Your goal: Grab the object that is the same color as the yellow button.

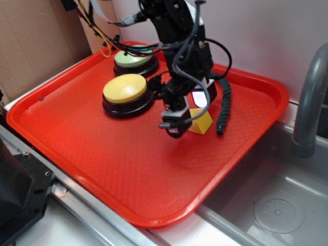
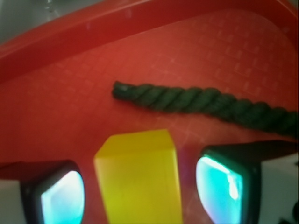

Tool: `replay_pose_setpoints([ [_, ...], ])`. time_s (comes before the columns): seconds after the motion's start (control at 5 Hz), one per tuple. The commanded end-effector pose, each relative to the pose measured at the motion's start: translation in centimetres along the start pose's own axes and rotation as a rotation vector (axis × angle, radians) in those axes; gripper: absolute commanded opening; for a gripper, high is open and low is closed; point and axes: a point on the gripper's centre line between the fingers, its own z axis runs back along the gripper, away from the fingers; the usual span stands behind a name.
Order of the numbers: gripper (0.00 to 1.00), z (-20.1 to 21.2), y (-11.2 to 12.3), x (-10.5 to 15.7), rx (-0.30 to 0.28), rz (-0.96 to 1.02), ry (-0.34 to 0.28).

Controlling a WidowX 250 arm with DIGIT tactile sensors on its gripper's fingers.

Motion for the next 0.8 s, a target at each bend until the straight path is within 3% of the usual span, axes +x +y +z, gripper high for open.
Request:
replay_pose_setpoints([
  [0.0,0.0,0.0,-0.3,2.1,0.048,0.002,0.033],
  [0.4,0.0,1.5,-0.3,1.3,0.058,0.077,0.014],
  [0.6,0.0,5.1,-0.9,0.0,0.094,0.316,0.045],
])
